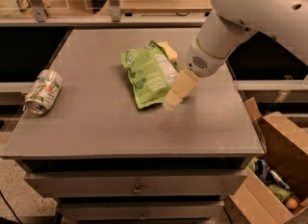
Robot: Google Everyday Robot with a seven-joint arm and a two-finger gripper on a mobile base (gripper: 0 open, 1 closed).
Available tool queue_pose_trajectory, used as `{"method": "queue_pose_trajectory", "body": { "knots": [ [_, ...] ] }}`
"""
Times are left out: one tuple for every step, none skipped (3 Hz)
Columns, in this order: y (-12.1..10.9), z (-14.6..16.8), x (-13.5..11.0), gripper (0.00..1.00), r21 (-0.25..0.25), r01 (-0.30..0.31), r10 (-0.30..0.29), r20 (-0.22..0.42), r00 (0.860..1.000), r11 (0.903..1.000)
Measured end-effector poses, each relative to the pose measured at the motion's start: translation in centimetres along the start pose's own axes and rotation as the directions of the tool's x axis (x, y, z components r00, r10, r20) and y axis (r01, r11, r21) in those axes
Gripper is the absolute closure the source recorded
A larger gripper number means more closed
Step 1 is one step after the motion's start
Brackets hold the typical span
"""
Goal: Move green rice chip bag near 7up can
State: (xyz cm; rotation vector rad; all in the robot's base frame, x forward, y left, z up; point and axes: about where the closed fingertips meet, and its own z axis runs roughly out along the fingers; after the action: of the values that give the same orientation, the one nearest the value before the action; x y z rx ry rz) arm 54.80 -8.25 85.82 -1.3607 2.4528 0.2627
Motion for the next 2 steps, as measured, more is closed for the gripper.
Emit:
{"method": "queue_pose_trajectory", "body": {
  "knots": [
    [0.03, 0.03, -0.02, 0.00, 0.001, 0.002, -0.002, 0.001, 1.000, 1.0000],
    [-0.53, 0.61, -0.54, 0.00, 0.005, 0.011, -0.011, 0.043, 0.999, 0.9999]
  ]
}}
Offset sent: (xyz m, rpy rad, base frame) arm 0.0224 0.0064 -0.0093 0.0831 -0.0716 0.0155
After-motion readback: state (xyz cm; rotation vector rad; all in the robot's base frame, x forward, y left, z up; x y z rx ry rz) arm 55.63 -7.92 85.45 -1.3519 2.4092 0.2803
